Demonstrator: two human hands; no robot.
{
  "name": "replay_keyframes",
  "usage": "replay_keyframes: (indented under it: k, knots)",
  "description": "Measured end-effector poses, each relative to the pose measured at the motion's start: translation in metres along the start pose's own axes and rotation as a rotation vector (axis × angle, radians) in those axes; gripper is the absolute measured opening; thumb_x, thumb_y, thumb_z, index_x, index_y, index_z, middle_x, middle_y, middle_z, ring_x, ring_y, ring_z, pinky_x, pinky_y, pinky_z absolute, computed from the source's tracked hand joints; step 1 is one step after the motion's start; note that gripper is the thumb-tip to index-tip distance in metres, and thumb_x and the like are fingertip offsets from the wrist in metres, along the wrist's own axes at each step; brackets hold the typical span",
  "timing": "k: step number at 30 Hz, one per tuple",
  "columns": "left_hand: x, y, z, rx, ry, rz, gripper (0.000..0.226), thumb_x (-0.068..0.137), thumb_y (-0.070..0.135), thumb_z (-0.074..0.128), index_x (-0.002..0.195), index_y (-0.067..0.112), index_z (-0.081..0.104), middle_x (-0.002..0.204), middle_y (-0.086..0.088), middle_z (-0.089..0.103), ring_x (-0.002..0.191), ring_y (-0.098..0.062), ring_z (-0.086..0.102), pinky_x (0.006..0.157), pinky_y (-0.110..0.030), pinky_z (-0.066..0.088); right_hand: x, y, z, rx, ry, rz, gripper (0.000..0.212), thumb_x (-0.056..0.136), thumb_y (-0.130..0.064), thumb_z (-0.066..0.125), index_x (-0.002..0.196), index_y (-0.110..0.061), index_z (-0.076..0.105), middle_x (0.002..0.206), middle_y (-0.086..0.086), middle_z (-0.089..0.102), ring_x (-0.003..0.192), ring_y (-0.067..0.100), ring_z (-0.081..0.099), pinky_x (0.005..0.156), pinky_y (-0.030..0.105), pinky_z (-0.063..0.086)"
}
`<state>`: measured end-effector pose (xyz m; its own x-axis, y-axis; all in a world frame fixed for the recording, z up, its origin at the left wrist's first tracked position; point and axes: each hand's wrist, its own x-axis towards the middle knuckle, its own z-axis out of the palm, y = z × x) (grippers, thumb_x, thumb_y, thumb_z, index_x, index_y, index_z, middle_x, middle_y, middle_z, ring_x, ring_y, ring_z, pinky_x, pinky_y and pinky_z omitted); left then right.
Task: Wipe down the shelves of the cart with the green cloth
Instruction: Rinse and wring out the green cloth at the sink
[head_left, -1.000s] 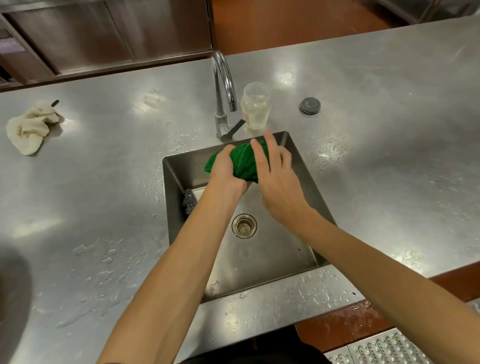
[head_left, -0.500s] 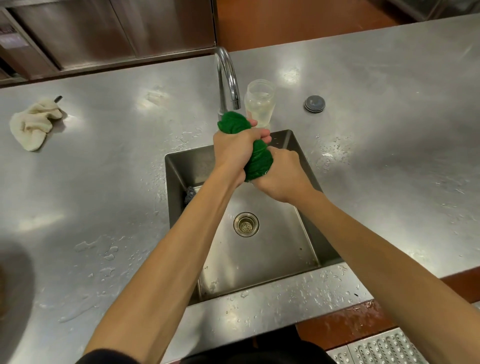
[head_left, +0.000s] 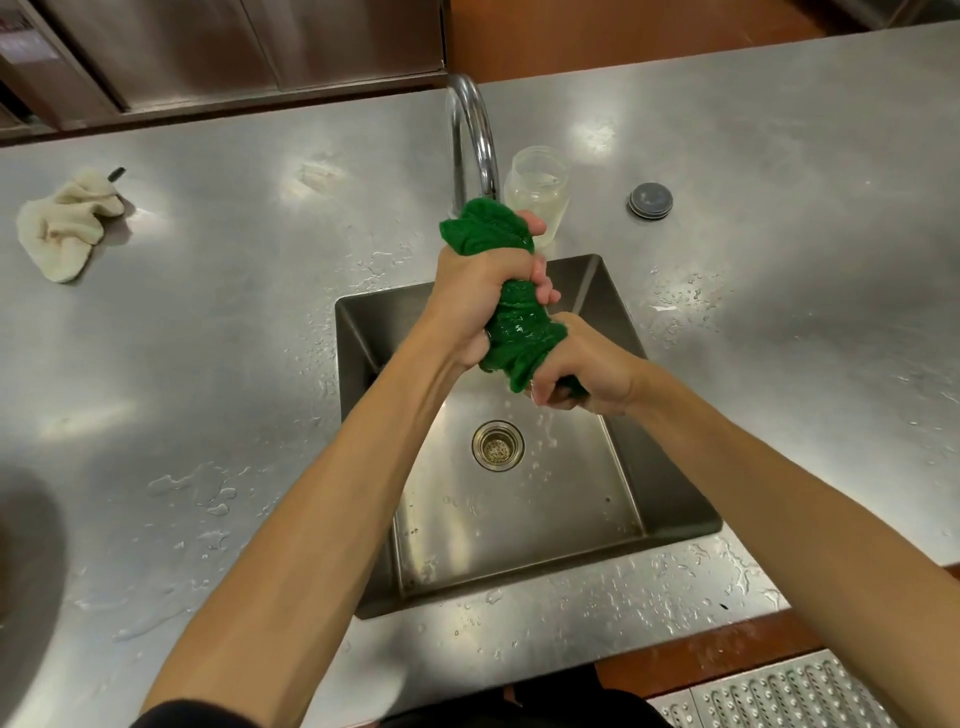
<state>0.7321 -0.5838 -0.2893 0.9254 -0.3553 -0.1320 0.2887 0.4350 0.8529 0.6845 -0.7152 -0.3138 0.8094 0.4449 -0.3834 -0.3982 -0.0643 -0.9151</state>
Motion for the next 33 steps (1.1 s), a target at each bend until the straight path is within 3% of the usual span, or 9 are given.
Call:
replay_keyframes:
  k: [9,14,16,17,19,22,26,30,33]
  knots:
    - [-0.001,-0.016,-0.015,-0.126,-0.031,-0.091,0.036,0.073,-0.008,0.051,0.105,0.008,0.057,0.065,-0.005,0.056,0.055,-0.018,0.055,0.066,-0.035,0.054,0.008,0.011,-0.008,-0.113,-0.062,0.087,0.025,0.055,0.007,0.063,0.051,-0.006,0.042,0.049,0.006,0.039,0.038,0.015,0.031,0.039,0.019,0.026]
    - [-0.011,-0.036,-0.015,-0.264,0.104,-0.080,0.044,0.087,0.009,0.068,0.128,0.007,0.054,0.118,-0.016,0.069,0.106,-0.027,0.067,0.091,-0.044,0.053,0.008,-0.003,-0.019,-0.389,0.071,0.096,0.030,0.063,0.002,0.067,0.047,-0.019,0.052,0.046,0.002,0.048,0.039,0.012,0.038,0.040,0.022,0.031]
    - [-0.018,-0.046,-0.007,-0.283,0.201,-0.070,0.047,0.086,0.016,0.071,0.129,0.005,0.054,0.120,-0.019,0.067,0.106,-0.029,0.064,0.091,-0.044,0.053,0.007,-0.009,-0.017,-0.537,0.146,0.074,0.022,0.064,-0.003,0.069,0.056,-0.017,0.055,0.047,-0.002,0.051,0.042,0.013,0.044,0.041,0.024,0.036]
    - [-0.019,-0.049,-0.004,-0.296,0.280,-0.048,0.045,0.085,0.014,0.073,0.125,0.004,0.056,0.111,-0.019,0.068,0.099,-0.029,0.064,0.087,-0.042,0.054,0.007,-0.011,-0.014,-0.605,0.166,0.090,0.016,0.065,-0.008,0.071,0.066,-0.016,0.058,0.052,-0.003,0.055,0.046,0.013,0.048,0.042,0.026,0.039]
    - [-0.018,-0.049,0.002,-0.340,0.450,-0.044,0.035,0.082,0.010,0.073,0.114,0.005,0.058,0.094,-0.017,0.065,0.088,-0.029,0.063,0.081,-0.040,0.055,0.005,-0.010,-0.007,-0.693,0.243,0.102,0.044,0.066,-0.022,0.078,0.102,-0.014,0.054,0.083,-0.001,0.062,0.065,0.015,0.060,0.050,0.030,0.049]
    - [-0.015,-0.041,0.004,-0.463,0.619,-0.189,0.044,0.085,0.020,0.070,0.122,-0.002,0.061,0.117,-0.020,0.067,0.107,-0.036,0.066,0.096,-0.046,0.053,-0.002,-0.004,0.005,-0.980,0.548,-0.162,0.084,0.068,-0.030,0.083,0.135,-0.011,0.037,0.134,0.010,0.040,0.108,0.029,0.056,0.083,0.042,0.054]
    - [-0.015,-0.028,0.003,-0.575,0.617,-0.298,0.050,0.090,0.028,0.061,0.134,0.006,0.057,0.124,-0.014,0.064,0.113,-0.029,0.062,0.105,-0.042,0.048,-0.014,0.023,0.032,-1.384,0.743,-0.566,0.061,0.080,0.003,0.066,0.138,0.005,0.046,0.145,0.027,0.042,0.133,0.044,0.042,0.102,0.050,0.047]
    - [-0.025,-0.035,0.019,-0.472,0.602,-0.364,0.026,0.083,0.023,0.057,0.107,0.012,0.060,0.103,-0.009,0.061,0.091,-0.027,0.062,0.081,-0.034,0.055,-0.009,0.026,0.034,-1.488,0.949,-0.524,0.059,0.091,-0.007,0.060,0.144,0.004,0.034,0.145,0.030,0.042,0.112,0.044,0.056,0.086,0.044,0.054]
    - [-0.031,-0.037,0.024,-0.318,0.600,-0.342,0.028,0.078,0.019,0.059,0.106,0.014,0.058,0.097,-0.009,0.061,0.083,-0.025,0.059,0.061,-0.027,0.046,-0.006,0.015,0.023,-1.404,0.937,-0.372,0.086,0.080,-0.015,0.075,0.146,0.000,0.021,0.138,0.029,0.045,0.092,0.036,0.055,0.070,0.038,0.050]
